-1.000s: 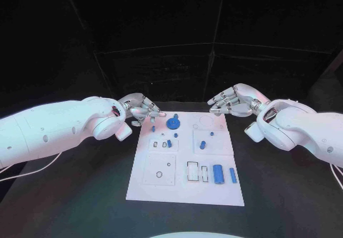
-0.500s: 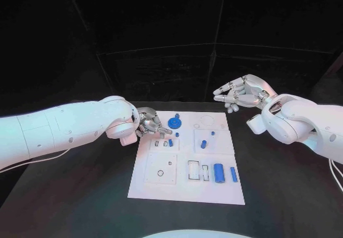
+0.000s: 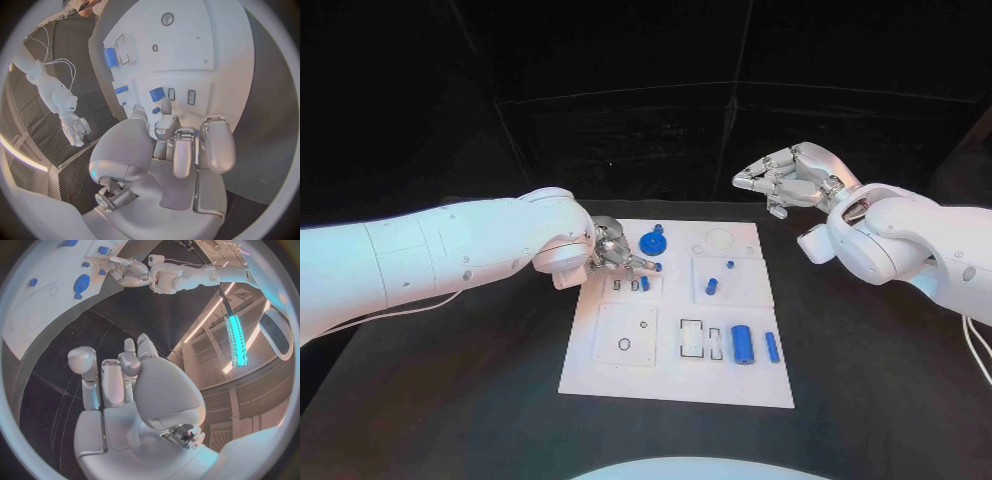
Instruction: Assemble the parts on the task board
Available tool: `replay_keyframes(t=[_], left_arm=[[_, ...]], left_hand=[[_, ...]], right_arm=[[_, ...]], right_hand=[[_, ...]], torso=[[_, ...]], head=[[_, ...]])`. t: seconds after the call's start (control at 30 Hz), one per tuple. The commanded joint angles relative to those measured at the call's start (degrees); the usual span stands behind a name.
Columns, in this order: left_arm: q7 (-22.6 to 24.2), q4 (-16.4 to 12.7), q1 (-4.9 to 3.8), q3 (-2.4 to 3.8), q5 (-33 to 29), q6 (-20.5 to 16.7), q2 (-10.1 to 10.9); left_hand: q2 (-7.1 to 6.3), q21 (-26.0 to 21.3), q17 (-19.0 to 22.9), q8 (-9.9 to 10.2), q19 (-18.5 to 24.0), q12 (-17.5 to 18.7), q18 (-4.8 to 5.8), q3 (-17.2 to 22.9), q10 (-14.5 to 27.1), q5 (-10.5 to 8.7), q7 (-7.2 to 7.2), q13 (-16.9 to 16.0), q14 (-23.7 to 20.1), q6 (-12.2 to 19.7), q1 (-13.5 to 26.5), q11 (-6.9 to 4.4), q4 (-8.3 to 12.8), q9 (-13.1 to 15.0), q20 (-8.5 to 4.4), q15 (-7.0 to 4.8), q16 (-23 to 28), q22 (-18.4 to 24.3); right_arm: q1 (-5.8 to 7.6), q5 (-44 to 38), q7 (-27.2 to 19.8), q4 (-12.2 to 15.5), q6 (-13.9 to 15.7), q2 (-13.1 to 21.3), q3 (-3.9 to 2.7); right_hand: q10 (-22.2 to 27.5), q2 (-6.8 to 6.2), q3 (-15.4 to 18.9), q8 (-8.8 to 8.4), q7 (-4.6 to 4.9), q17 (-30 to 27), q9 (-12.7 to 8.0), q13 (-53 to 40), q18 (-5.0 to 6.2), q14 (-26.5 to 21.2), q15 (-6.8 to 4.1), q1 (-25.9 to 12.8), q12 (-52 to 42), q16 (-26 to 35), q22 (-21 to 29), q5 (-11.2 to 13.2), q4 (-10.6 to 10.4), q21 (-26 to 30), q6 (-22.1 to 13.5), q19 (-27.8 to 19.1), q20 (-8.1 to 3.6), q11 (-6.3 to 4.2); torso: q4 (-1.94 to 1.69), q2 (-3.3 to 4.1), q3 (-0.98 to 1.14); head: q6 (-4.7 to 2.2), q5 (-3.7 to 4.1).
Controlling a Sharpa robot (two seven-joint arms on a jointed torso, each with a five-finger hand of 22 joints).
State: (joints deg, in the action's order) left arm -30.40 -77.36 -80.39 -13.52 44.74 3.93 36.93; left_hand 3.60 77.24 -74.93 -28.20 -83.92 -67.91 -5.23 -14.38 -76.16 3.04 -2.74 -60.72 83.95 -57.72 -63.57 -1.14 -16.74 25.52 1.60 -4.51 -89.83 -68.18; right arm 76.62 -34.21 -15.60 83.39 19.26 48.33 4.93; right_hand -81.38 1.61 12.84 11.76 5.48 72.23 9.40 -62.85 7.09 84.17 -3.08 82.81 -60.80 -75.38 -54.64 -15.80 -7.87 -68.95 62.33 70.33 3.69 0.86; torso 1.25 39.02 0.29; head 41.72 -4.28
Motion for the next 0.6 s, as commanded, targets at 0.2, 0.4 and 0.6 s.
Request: replay_keyframes(t=[0.2,0.4,0.6], left_arm=[[-2.8,1.0,-0.21,0.01,0.7,1.9,-1.4],[-3.3,1.7,-0.24,0.01,0.7,3.6,-2.2],[-3.7,2.3,-0.24,0.01,0.7,4.9,-2.9]], left_hand=[[0.22,0.3,-15.1,-0.9,-0.1,-0.2,1.17,-0.4,0.1,-0.29,0.08,0.1,6.0,0.8,0.1,-0.35,0.2,0.8,-0.52,-0.58,-0.2,-0.2],[0.43,0.4,-15.1,-1.5,-0.1,-0.2,1.2,-0.4,0.2,-0.24,0.06,0.1,6.0,1.4,-1.0,-0.32,0.4,1.5,-0.51,-0.55,-0.2,-0.3],[0.5,0.4,-15.1,-1.8,-0.1,-0.2,1.2,-0.4,0.2,-0.23,0.05,0.1,6.0,1.6,-1.6,-0.31,0.4,2.0,-0.49,-0.53,-0.2,-0.4]], right_arm=[[0.16,-1.7,0.9,0.0,1.7,-0.4,-0.05],[0.16,-1.8,1.2,-0.1,1.7,-0.7,-0.05],[0.16,-1.9,1.5,-0.1,1.7,-0.8,-0.05]], right_hand=[[1.0,0.19,0.7,0.41,0.23,-0.8,0.2,-5.7,-0.16,0.0,0.57,-0.9,-5.3,1.1,0.9,-0.4,0.1,0.4,-1.0,-1.6,0.17,0.17],[1.5,0.35,0.9,0.43,0.42,-1.5,0.3,-5.2,0.01,-0.3,0.71,-0.9,-4.5,1.8,1.6,-0.5,0.3,0.8,-1.7,-2.4,0.31,0.33],[1.8,0.48,1.0,0.43,0.5,-1.8,0.4,-4.9,0.1,-0.5,0.76,-0.8,-4.1,2.1,1.9,-0.5,0.4,1.0,-2.0,-2.8,0.38,0.4]], torso=[[0.04,-0.03,-0.04],[0.02,-0.03,-0.01],[-0.01,-0.06,-0.02]], head=[[0.48,0.09],[0.74,0.11],[0.96,0.11]])
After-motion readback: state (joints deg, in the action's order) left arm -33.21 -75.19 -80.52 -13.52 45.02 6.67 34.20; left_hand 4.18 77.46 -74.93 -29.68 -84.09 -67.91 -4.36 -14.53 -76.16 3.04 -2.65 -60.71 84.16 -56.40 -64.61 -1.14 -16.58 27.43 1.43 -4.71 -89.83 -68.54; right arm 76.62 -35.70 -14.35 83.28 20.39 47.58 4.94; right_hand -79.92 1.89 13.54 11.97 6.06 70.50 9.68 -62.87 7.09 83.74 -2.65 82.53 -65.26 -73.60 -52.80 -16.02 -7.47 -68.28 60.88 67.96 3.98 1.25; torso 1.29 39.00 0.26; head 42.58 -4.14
